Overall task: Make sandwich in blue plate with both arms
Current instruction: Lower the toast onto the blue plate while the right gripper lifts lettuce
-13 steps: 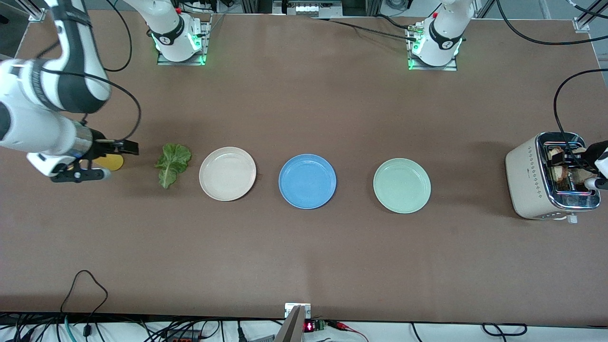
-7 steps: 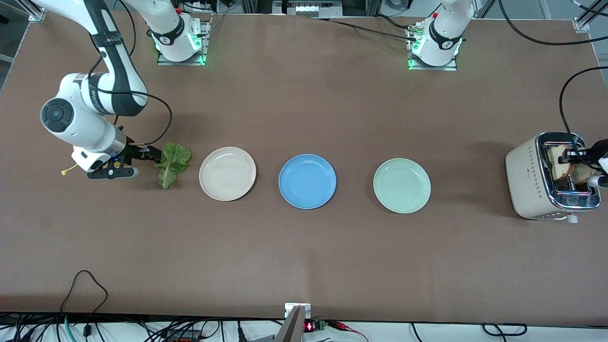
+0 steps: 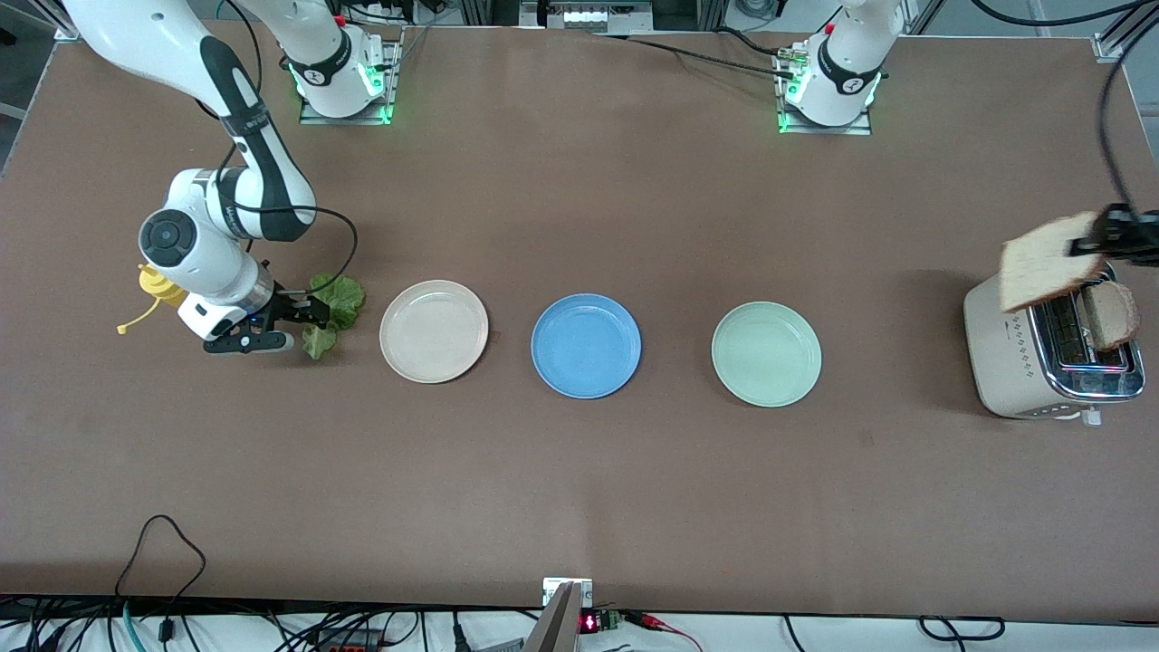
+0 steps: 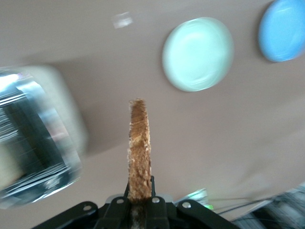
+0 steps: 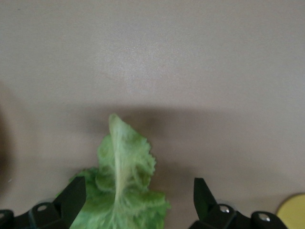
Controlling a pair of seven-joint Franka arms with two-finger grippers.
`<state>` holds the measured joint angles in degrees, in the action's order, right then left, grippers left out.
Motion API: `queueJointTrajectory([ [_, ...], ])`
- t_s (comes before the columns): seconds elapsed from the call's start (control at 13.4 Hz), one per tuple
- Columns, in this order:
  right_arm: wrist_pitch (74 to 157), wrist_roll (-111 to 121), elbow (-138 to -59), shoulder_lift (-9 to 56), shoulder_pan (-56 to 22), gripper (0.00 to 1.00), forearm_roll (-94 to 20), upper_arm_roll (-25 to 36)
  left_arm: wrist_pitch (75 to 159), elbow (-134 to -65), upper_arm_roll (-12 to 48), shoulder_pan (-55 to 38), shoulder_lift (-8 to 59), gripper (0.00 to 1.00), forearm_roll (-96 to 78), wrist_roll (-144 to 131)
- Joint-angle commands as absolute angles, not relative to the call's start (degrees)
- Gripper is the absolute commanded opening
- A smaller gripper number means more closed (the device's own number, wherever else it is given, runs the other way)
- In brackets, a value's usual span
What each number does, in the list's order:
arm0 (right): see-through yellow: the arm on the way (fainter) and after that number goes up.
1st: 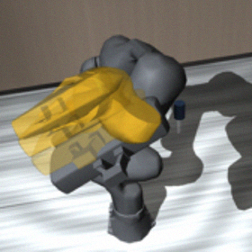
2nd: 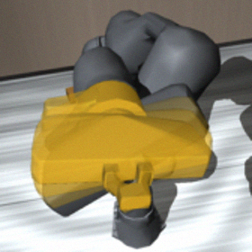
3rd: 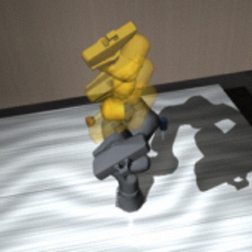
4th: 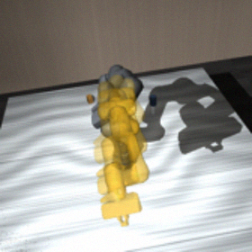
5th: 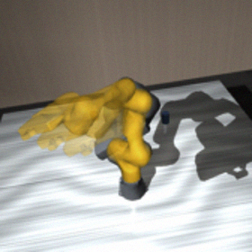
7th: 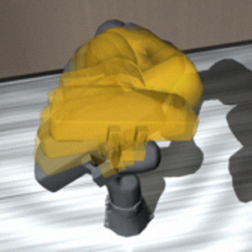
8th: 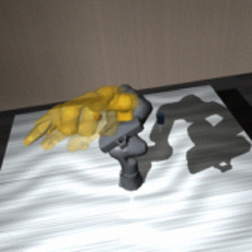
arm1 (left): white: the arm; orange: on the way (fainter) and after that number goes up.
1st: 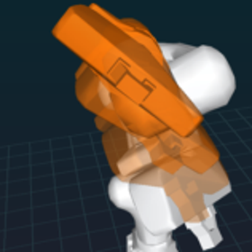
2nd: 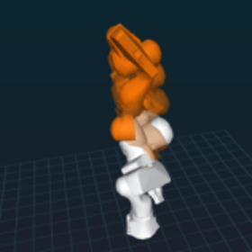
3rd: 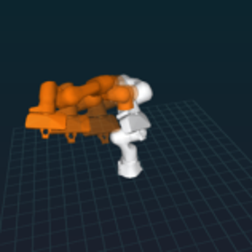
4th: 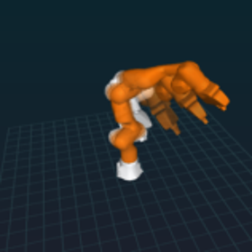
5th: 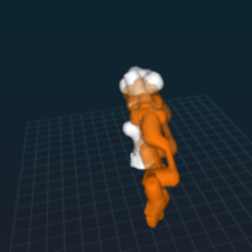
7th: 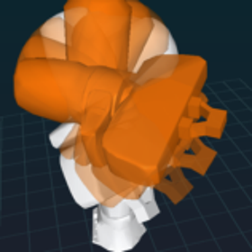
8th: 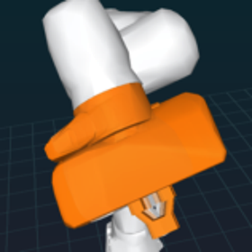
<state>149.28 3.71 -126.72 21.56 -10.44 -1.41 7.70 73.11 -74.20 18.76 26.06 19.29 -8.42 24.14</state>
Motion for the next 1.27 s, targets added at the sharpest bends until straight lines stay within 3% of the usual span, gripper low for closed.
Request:
queueJointTrajectory([
  [0.0,151.52,3.16,-126.48,24.07,-11.16,1.00,-1.67,7.73,82.83,-84.50,20.30,24.45,22.32,0.01,-20.18,20.05],
  [0.37,151.44,3.16,-126.39,25.66,-12.30,0.97,-1.85,7.73,107.62,-98.77,22.24,13.30,23.20,0.01,-35.13,16.45],
  [0.52,151.17,3.43,-126.21,25.66,-12.30,0.56,-1.85,7.73,114.84,-99.23,22.24,7.41,26.79,0.01,-40.23,13.64],
  [0.67,150.56,4.04,-125.60,25.66,-12.22,0.27,-1.85,7.73,123.01,-99.23,22.24,2.49,29.96,0.01,-41.57,12.75],
  [0.75,149.86,4.04,-125.42,25.66,-12.22,0.18,-1.76,7.73,126.35,-99.23,22.24,-0.06,31.10,0.01,-42.36,11.44],
  [0.97,148.20,4.22,-124.81,25.58,-12.22,0.07,-1.76,7.73,134.80,-99.23,22.24,-6.66,33.83,0.01,-43.59,6.96],
  [1.2,143.98,4.22,-122.61,25.14,-12.13,0.05,-1.76,7.73,136.05,-98.70,22.24,-9.83,35.42,0.01,-44.64,3.35],
])
